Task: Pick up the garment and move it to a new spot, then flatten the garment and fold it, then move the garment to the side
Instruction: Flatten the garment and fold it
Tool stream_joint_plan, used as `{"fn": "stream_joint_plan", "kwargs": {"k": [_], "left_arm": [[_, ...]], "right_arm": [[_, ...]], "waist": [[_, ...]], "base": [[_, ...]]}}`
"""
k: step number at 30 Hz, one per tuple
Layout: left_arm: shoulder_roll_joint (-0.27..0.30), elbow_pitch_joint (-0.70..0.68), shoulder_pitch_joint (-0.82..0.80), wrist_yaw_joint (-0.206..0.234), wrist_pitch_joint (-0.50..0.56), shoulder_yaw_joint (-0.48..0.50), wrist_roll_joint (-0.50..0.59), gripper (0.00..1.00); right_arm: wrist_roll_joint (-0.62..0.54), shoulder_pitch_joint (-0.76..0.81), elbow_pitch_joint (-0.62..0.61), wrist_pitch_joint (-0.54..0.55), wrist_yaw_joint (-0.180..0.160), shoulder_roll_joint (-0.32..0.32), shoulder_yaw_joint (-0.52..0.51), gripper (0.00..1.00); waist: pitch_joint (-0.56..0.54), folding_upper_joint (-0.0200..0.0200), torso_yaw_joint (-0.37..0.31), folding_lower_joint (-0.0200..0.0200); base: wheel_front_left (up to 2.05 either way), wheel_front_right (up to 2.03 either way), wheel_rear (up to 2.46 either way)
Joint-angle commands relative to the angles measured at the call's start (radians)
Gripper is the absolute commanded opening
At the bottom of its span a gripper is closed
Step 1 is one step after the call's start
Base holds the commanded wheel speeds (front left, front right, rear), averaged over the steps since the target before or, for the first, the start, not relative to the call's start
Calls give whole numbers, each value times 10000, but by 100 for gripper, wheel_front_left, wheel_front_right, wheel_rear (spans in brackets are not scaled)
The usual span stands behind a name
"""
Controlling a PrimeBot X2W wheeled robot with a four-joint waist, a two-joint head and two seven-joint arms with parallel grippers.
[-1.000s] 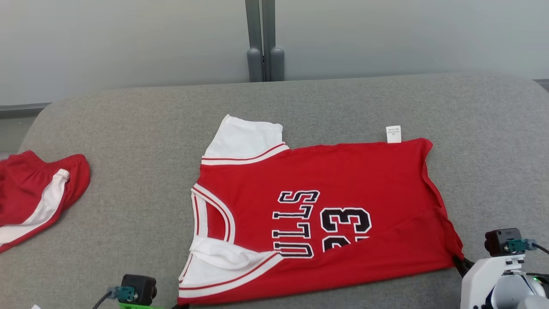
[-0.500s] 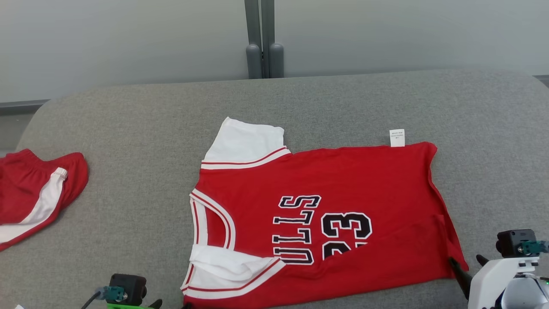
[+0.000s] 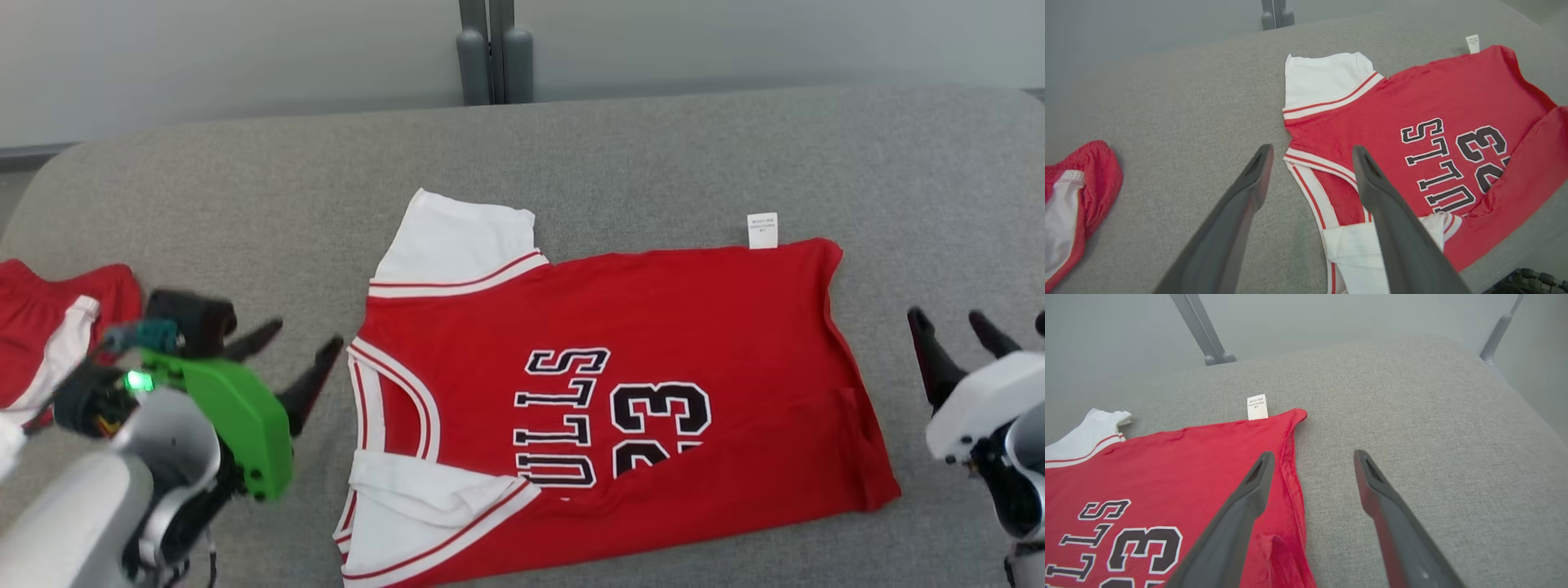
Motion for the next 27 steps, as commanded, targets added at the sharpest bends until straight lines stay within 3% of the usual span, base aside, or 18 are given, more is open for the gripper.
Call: {"fn": "stream_joint_plan", "kwargs": {"k": [1,5,12,20,27], "left_arm": [[-74,221,-701,-235,99,49,169,100],[-601,1287,-2581,-1028,661,-183,-62,100],[-1325,3377,-5171,-1738,1566,-668,-207,100],[-1827,5435,-7358,-1952,2082,-1025,-567,100],[-2114,6571,-8163,-1974,2139,-1581,-1134,100]], "right_arm": [[59,-478,129,-85,-3,1,-37,100],[264,-1816,929,-154,-1,23,-88,100],[792,-3899,2422,305,-3,-283,746,100],[1060,-5798,3944,1223,0,-459,1679,100],[1444,-6401,4450,1146,-1,-392,2385,100]], "waist": [[834,-1,-133,0],[1609,-1,-244,0],[2695,-1,-489,0],[3759,-1,-691,0],[4208,-1,-918,0]], "base": [[0,0,0],[0,0,0],[0,0,0],[0,0,0],[0,0,0]]}}
